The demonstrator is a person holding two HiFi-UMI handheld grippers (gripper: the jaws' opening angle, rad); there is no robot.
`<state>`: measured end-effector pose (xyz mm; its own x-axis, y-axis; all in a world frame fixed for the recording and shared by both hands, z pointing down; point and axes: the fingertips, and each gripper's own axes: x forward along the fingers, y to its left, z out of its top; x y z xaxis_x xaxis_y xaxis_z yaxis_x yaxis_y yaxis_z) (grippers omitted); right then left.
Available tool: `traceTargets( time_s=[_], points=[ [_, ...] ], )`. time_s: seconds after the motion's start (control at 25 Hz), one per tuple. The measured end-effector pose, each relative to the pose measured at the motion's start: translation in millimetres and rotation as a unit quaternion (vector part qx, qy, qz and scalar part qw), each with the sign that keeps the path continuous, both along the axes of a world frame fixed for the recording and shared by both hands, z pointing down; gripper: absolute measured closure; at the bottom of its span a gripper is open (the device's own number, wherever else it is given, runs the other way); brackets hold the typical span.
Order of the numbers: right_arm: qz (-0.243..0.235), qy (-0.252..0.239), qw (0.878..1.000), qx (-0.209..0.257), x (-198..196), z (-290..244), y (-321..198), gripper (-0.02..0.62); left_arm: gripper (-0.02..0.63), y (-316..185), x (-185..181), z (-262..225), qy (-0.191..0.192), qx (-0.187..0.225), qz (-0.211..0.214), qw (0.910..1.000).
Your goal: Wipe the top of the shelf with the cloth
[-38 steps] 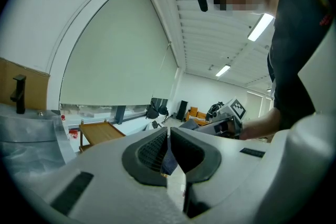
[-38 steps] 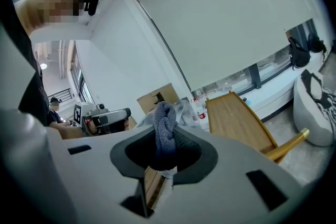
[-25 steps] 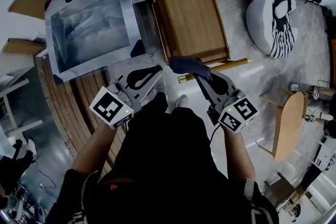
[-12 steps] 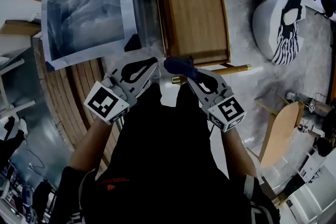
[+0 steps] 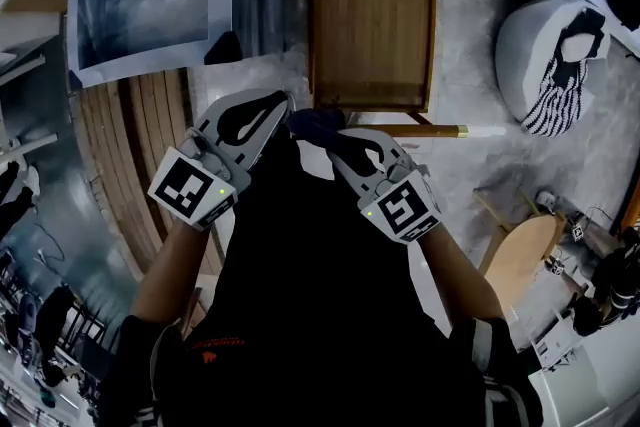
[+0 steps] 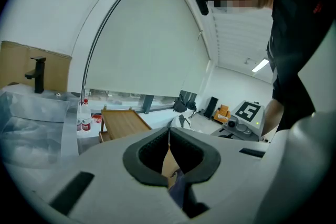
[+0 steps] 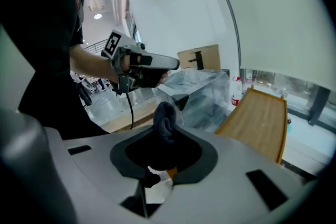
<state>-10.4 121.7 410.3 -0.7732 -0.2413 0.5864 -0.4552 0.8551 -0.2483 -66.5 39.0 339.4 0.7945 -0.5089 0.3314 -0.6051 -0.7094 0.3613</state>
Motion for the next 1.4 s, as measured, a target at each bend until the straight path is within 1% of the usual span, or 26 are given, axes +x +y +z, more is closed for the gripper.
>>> traceTargets(
  time_s=[0.12, 0.2, 0.32, 0.4, 0.48, 0.6, 0.68, 0.88, 1.12, 1.4],
  points=[
    [-0.048, 0.001, 0.999, 0.015, 5, 1, 4, 0.523, 0.58, 2, 14, 0, -0.006, -0.001, -0.021, 0.9998],
    [-0.09, 0.006, 0.995, 0.034, 3, 4, 9, 0.523, 0.58, 4, 21, -1, -0.01, 0.0, -0.034, 0.9994],
    [-0.157, 0.021, 0.985, 0.063, -4, 11, 21, 0.523, 0.58, 7, 28, -1, -0.016, -0.001, -0.052, 0.9985],
    [-0.191, 0.031, 0.978, 0.076, -8, 20, 30, 0.523, 0.58, 12, 29, 1, -0.021, -0.004, -0.061, 0.9979],
    [-0.217, 0.045, 0.971, 0.086, -13, 32, 37, 0.523, 0.58, 15, 28, 5, -0.023, -0.006, -0.067, 0.9975],
    [-0.239, 0.062, 0.964, 0.1, -17, 48, 44, 0.523, 0.58, 18, 28, 11, -0.024, -0.008, -0.072, 0.9971],
    [-0.243, 0.068, 0.962, 0.101, -18, 55, 49, 0.523, 0.58, 22, 28, 14, -0.025, -0.011, -0.073, 0.9969],
    [-0.237, 0.077, 0.964, 0.092, -19, 64, 52, 0.523, 0.58, 31, 26, 19, -0.022, -0.017, -0.075, 0.9968],
    [-0.203, 0.089, 0.972, 0.081, -4, 72, 44, 0.523, 0.58, 36, 27, 25, -0.02, -0.021, -0.072, 0.997],
    [-0.169, 0.105, 0.977, 0.077, 24, 77, 34, 0.523, 0.58, 34, 37, 25, -0.02, -0.02, -0.059, 0.9978]
  ],
)
